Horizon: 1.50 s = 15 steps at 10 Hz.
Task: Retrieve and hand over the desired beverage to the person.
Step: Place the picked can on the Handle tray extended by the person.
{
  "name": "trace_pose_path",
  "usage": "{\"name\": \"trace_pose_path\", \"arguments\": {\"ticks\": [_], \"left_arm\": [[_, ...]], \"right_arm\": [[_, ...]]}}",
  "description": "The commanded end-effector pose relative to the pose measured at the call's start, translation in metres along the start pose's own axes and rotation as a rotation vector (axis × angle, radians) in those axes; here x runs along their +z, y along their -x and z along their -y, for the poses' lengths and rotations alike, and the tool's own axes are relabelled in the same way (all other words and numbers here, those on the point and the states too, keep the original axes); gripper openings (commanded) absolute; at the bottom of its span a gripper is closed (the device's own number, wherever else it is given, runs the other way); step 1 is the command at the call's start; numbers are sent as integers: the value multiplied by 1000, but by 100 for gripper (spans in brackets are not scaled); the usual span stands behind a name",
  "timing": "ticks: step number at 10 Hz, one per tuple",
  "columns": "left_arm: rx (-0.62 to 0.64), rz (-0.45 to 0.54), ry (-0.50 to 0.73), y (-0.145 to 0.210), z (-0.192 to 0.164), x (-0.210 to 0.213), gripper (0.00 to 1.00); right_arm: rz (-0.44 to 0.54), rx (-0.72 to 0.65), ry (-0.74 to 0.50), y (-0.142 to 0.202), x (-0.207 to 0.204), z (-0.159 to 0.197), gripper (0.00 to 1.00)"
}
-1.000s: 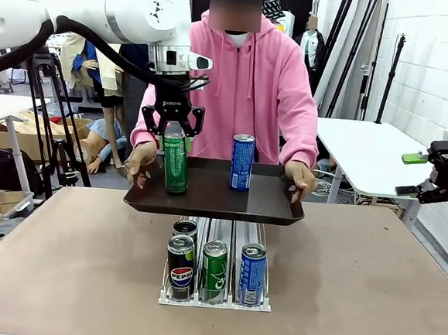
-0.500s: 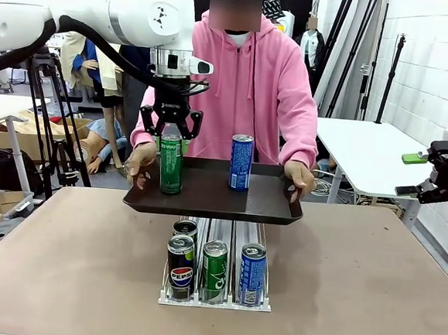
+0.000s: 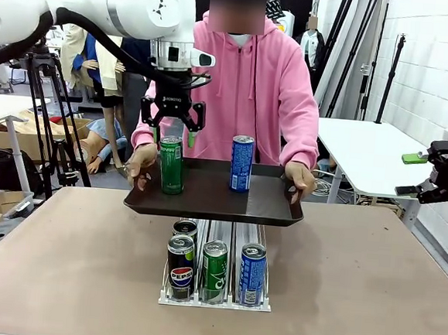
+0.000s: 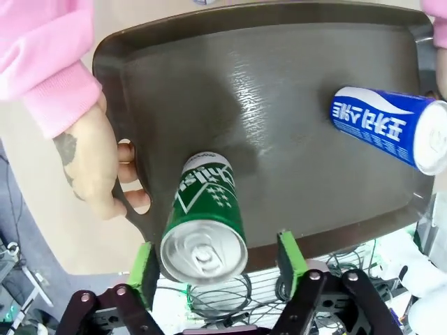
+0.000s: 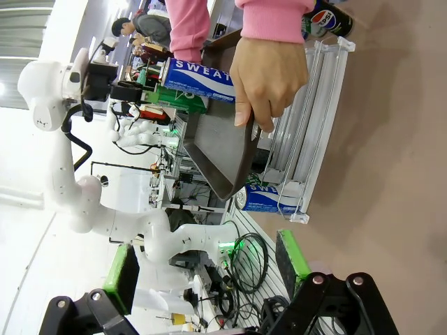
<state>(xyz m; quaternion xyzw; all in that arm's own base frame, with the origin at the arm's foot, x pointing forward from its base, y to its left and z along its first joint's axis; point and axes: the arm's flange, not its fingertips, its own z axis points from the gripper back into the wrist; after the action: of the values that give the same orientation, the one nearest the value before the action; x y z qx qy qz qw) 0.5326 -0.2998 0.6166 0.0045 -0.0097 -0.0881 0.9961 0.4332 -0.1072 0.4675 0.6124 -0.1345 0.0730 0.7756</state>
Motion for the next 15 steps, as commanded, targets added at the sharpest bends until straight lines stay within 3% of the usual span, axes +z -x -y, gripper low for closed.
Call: {"name": "trace_pose_path", "arguments": {"ticks": [1, 4, 6, 7, 15], "left_arm": [[-5, 24, -11, 9, 11, 22, 100], [-29, 52, -12, 37, 36, 58, 100], [-28, 51, -44, 48, 40, 61, 100], [-65, 58, 9, 43, 36, 56, 100], [-65, 58, 9, 43, 36, 56, 100]], "right_arm": [[10, 2, 2, 0, -1, 1, 100], [10, 2, 2, 0, -1, 1, 100], [10, 2, 2, 0, -1, 1, 100], [10, 2, 2, 0, -1, 1, 100], [10, 2, 2, 0, -1, 1, 100]]}}
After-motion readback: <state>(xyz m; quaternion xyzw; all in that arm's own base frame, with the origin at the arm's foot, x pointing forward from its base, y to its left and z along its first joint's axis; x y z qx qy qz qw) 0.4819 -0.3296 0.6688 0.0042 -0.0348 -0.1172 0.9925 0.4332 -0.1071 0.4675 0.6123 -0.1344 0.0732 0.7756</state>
